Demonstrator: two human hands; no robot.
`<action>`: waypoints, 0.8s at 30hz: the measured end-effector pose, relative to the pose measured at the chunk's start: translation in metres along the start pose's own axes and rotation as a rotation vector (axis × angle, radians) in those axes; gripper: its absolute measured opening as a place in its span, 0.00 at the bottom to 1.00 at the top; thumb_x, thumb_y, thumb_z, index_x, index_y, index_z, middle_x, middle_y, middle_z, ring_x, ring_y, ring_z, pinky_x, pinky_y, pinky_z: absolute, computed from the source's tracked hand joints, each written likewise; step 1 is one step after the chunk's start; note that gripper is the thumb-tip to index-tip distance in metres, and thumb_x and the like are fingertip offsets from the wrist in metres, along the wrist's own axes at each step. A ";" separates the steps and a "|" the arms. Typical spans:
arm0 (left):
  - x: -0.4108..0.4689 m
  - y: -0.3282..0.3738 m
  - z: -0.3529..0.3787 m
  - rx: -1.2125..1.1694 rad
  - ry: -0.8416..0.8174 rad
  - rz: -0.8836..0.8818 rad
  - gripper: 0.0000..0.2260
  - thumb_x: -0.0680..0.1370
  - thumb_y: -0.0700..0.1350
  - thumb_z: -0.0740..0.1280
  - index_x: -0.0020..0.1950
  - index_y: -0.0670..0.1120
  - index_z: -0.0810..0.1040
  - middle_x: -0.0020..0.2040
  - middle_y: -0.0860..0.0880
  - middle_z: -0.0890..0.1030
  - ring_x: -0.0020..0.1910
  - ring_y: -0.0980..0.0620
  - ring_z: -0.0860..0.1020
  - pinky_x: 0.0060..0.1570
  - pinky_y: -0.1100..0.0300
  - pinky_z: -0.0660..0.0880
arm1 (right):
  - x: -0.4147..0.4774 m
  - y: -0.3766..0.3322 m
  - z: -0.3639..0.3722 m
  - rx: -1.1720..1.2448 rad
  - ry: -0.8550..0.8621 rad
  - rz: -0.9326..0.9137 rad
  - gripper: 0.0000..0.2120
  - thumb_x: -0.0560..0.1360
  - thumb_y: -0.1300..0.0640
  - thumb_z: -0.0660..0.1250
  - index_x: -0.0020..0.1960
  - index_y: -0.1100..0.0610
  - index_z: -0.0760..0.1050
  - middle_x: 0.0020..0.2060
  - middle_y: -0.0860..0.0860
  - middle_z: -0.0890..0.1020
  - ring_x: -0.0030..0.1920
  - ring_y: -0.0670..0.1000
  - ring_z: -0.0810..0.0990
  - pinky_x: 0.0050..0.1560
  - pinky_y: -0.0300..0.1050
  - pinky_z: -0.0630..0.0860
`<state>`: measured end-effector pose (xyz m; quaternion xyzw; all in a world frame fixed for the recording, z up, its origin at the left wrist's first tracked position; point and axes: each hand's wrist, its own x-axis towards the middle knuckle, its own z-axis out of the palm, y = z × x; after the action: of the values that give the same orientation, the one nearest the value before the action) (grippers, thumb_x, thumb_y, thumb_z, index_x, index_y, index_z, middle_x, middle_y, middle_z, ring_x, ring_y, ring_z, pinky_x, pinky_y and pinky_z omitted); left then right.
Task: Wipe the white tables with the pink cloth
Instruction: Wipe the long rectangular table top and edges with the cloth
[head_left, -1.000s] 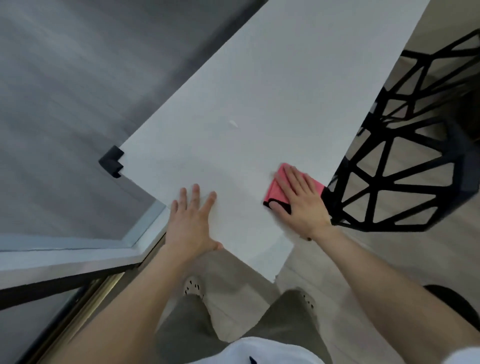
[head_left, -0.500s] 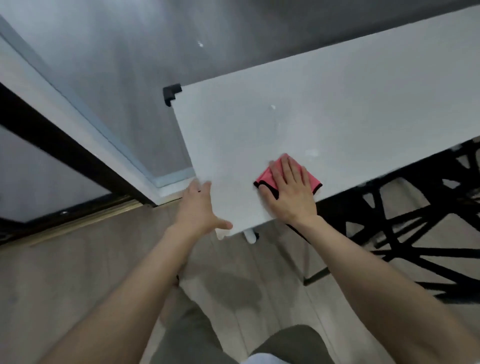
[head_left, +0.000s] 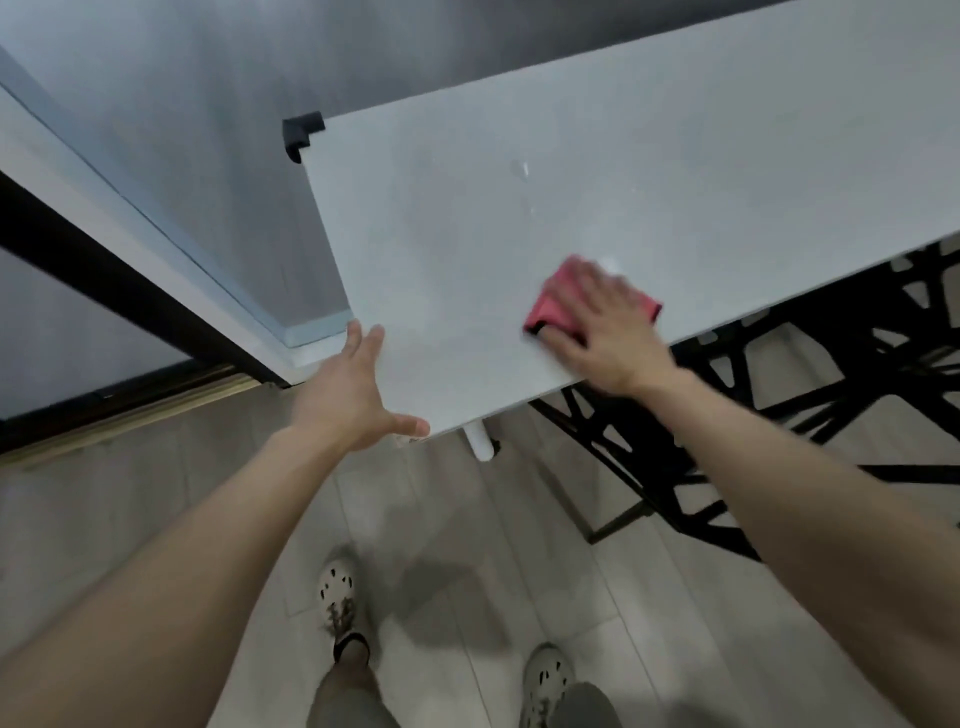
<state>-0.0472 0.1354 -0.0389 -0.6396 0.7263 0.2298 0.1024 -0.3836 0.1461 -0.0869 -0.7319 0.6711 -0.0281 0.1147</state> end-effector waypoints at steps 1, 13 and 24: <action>0.000 -0.001 0.002 -0.007 -0.002 0.007 0.70 0.60 0.73 0.83 0.89 0.55 0.45 0.90 0.53 0.42 0.83 0.42 0.66 0.71 0.43 0.75 | 0.001 0.009 -0.004 -0.003 0.022 0.132 0.37 0.84 0.28 0.48 0.88 0.41 0.47 0.88 0.50 0.44 0.87 0.51 0.39 0.86 0.61 0.41; 0.019 -0.033 -0.038 0.452 0.117 0.408 0.39 0.75 0.74 0.68 0.80 0.56 0.66 0.77 0.48 0.72 0.71 0.44 0.75 0.59 0.46 0.76 | -0.016 -0.080 0.019 0.000 0.070 0.202 0.31 0.86 0.32 0.47 0.87 0.37 0.47 0.88 0.47 0.43 0.87 0.47 0.37 0.86 0.59 0.41; 0.069 -0.087 -0.050 0.178 0.038 0.692 0.32 0.84 0.33 0.65 0.87 0.48 0.63 0.88 0.48 0.61 0.87 0.49 0.58 0.84 0.56 0.51 | -0.036 -0.209 0.058 -0.035 0.047 -0.034 0.29 0.88 0.34 0.47 0.87 0.38 0.50 0.88 0.47 0.46 0.87 0.48 0.40 0.87 0.58 0.41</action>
<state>0.0339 0.0446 -0.0430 -0.3485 0.9189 0.1747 0.0602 -0.1714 0.2047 -0.0963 -0.7444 0.6613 -0.0354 0.0854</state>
